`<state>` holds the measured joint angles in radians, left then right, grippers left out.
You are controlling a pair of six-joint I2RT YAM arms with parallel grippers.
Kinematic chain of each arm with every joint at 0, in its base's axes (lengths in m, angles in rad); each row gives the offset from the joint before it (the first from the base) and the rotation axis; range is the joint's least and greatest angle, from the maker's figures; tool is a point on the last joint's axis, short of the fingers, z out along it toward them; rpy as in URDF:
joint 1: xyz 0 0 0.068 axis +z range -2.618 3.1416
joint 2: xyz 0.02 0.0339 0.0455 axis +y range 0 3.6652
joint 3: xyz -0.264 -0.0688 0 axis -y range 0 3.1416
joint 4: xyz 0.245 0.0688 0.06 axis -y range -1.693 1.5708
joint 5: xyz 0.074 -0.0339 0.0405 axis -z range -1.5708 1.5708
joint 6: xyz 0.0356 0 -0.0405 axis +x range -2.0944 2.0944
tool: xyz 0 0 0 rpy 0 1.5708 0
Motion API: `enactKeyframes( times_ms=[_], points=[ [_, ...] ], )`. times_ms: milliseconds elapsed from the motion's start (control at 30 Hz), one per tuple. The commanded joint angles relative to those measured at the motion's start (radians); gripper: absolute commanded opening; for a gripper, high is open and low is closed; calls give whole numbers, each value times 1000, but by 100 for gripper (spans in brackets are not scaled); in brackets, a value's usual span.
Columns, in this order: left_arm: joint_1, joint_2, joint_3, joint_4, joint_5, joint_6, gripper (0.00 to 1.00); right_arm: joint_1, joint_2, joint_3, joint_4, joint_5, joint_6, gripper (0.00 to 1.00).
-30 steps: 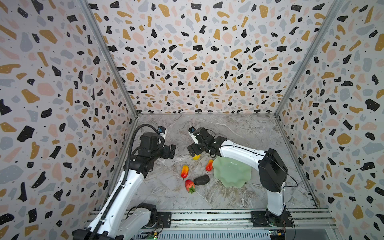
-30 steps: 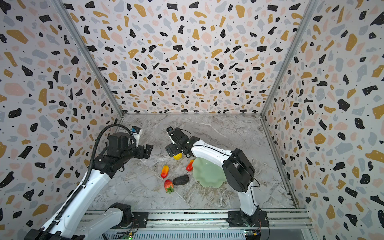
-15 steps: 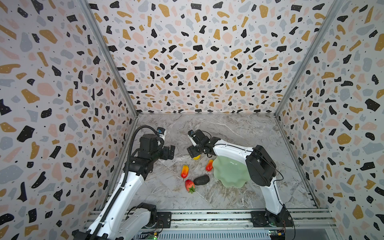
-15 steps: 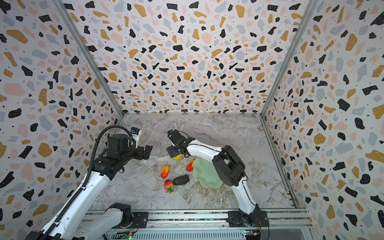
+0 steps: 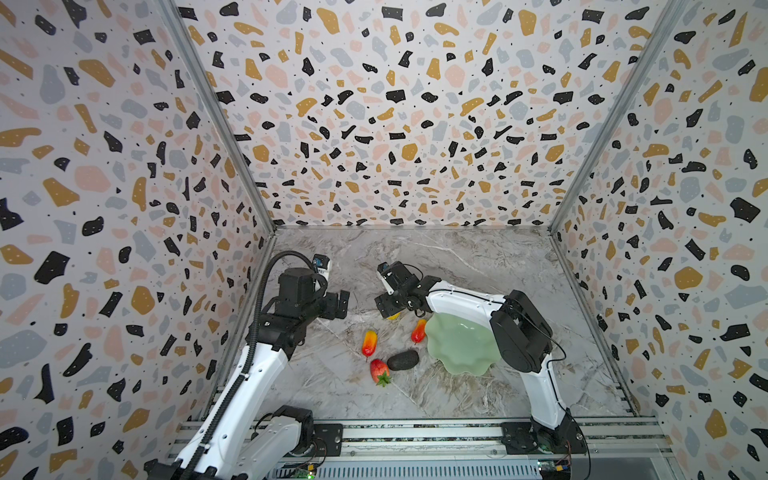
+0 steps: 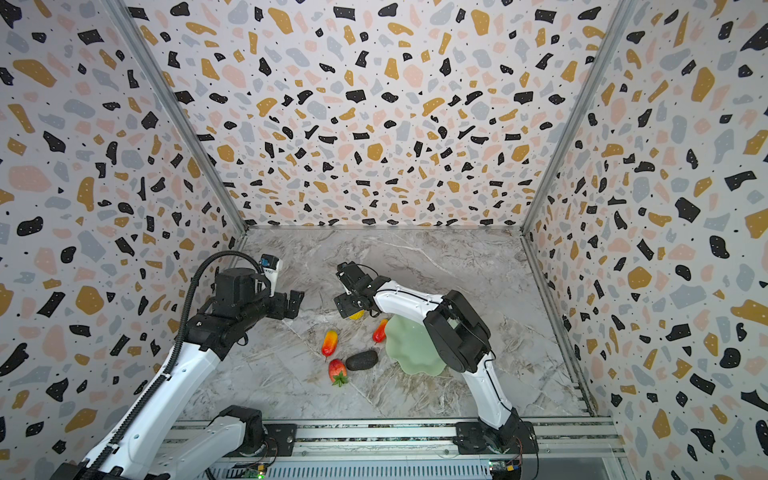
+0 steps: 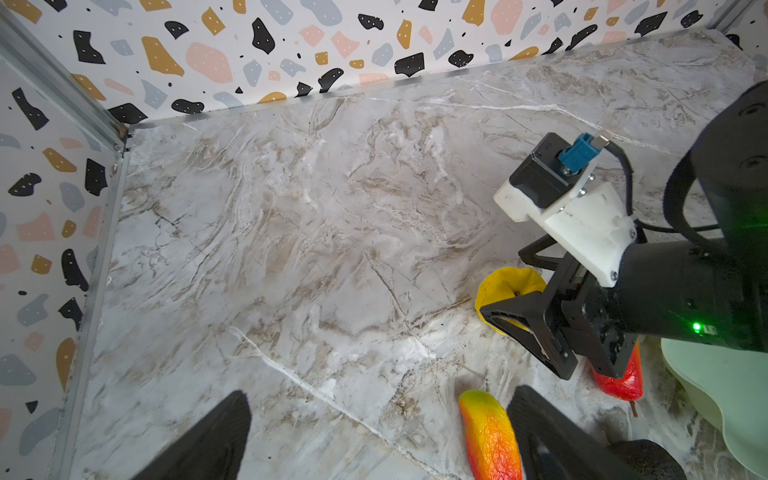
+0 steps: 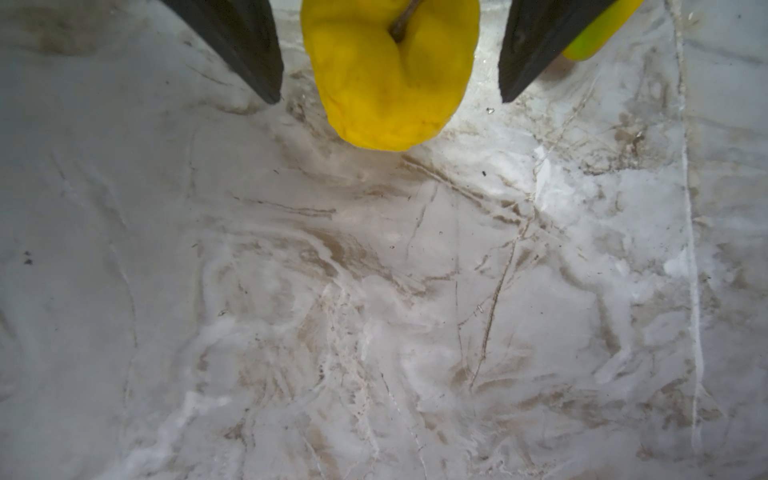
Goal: Place and organize the fake fruits in the fruit bowl
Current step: 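Close the right gripper on the yellow apple and lift it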
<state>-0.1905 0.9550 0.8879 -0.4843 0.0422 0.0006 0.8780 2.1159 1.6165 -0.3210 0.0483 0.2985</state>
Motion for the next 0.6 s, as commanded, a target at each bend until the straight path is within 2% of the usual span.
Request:
enactKeyframes(
  times_ms=[0,100,167,333,567],
  points=[
    [8,2,-14,43,2,10,100,-2,-6,-21,15,-4,23,79],
    [10,4,-14,44,8,9,99,-3,-14,-29,23,-4,23,74],
    [10,4,-14,46,8,8,100,-2,-21,-29,21,-4,22,67],
    [11,5,-12,47,12,10,100,-2,-59,-29,4,6,8,61],
    [11,14,-11,52,24,10,100,-23,-285,-72,-51,19,-42,54]
  ],
)
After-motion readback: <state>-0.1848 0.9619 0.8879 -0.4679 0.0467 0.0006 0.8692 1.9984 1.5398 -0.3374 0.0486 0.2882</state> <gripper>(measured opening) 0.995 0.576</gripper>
